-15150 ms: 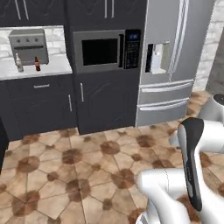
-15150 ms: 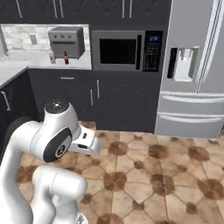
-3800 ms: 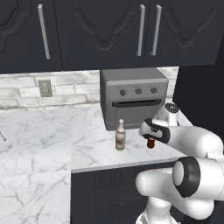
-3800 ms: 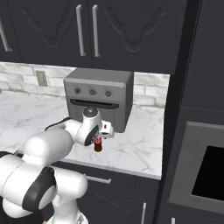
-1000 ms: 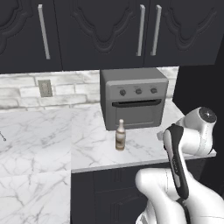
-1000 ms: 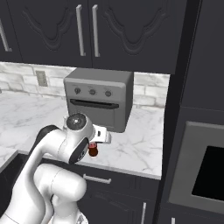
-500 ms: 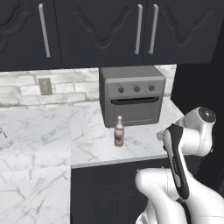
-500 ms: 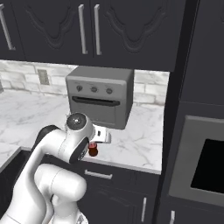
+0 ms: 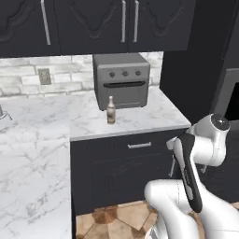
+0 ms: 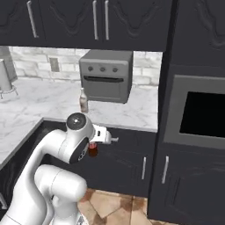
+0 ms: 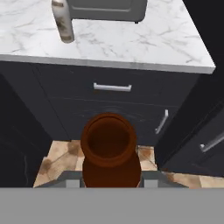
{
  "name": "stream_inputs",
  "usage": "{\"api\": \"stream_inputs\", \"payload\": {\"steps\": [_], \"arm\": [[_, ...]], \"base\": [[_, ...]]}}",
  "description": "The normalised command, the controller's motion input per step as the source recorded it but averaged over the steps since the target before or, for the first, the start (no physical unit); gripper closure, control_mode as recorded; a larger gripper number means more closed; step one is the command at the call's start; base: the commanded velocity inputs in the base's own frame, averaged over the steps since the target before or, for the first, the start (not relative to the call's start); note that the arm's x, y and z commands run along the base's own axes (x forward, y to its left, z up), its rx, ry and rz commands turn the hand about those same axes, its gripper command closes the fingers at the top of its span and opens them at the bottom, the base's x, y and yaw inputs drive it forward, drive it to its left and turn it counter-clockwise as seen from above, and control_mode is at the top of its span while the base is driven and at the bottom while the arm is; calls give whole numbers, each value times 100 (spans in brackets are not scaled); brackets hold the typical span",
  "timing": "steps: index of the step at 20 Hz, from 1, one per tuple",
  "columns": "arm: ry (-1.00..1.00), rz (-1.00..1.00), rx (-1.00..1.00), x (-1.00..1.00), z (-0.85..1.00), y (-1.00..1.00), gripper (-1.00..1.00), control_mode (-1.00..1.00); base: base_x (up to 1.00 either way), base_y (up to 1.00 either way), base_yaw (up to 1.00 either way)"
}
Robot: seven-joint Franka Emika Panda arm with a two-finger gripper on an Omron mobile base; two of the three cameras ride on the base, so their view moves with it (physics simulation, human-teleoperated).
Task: Move the drinks to the dining counter.
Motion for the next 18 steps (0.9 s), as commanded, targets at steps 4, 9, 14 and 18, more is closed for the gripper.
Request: {"api": "stream_inputs", "payload": {"steps": [4,9,14,18], "arm": [[0,0,0,0,0,0,100,100],[0,0,0,0,0,0,100,100],[0,0,0,0,0,0,100,100],[0,0,0,0,0,0,100,100]], "base": [[-33,-59,-60],[2,-71,-74],[7,-88,-70],[17,-89,-66]]}}
